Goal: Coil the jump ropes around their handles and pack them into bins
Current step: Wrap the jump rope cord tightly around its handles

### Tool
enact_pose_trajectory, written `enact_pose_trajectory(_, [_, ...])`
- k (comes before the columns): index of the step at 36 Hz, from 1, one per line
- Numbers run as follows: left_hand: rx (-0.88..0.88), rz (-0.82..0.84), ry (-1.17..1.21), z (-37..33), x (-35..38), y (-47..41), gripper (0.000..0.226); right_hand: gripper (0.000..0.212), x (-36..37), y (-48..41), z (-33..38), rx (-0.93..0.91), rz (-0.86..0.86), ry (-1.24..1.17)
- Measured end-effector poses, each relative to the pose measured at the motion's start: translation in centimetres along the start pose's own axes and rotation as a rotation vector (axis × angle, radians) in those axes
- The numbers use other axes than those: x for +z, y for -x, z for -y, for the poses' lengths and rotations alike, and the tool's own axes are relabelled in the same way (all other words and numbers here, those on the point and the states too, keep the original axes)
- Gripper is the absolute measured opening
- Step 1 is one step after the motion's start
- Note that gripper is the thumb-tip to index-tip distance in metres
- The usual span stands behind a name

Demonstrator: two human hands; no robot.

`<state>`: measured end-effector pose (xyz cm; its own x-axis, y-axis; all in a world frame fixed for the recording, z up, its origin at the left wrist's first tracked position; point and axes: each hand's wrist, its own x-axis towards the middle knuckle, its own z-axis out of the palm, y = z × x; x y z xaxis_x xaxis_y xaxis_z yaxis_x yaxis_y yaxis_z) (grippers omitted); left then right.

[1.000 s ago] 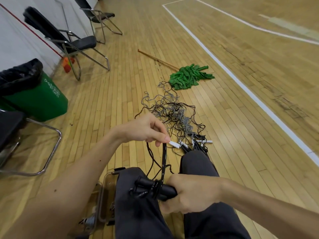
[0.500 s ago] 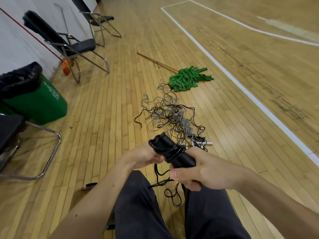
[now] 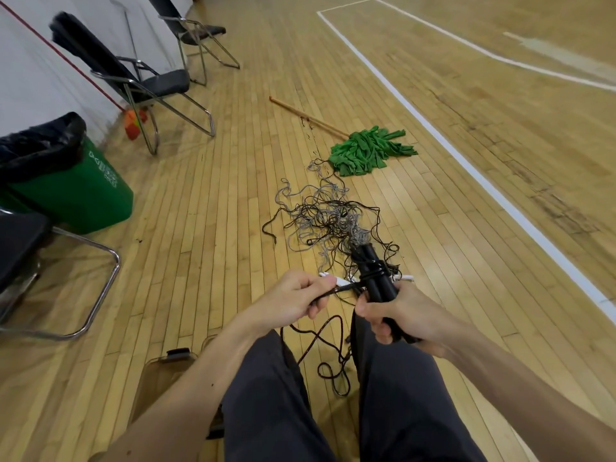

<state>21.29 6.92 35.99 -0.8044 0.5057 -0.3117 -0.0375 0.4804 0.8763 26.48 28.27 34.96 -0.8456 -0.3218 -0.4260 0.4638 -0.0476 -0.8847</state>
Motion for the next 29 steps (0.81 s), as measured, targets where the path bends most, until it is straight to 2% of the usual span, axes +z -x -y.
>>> enact_pose_trajectory(6, [0.087,-0.015,-0.075,0.1,1.2,0.2,0.054,0.011,-0.1,-0.8,-0.2,-0.038,-0.106,-0.022])
enact_pose_trajectory(11, [0.092,-0.057,-0.559,0.8,2.0,0.6,0.049,0.018,-0.9,-1.0,-0.4,-0.037,-0.175,-0.027])
enact_pose_trajectory(15, [0.041,-0.083,-0.798,1.1,1.8,0.8,0.046,0.018,-1.9,-1.4,-0.6,-0.019,-0.247,0.063])
enact_pose_trajectory(23, [0.147,-0.110,-1.123,-1.7,1.9,2.0,0.041,0.012,-3.5,-3.3,-2.9,0.056,-0.346,0.181])
enact_pose_trajectory(29, [0.173,-0.060,-1.230,-3.9,2.0,2.2,0.044,0.011,-2.9,-4.2,-3.1,0.093,-0.356,0.212])
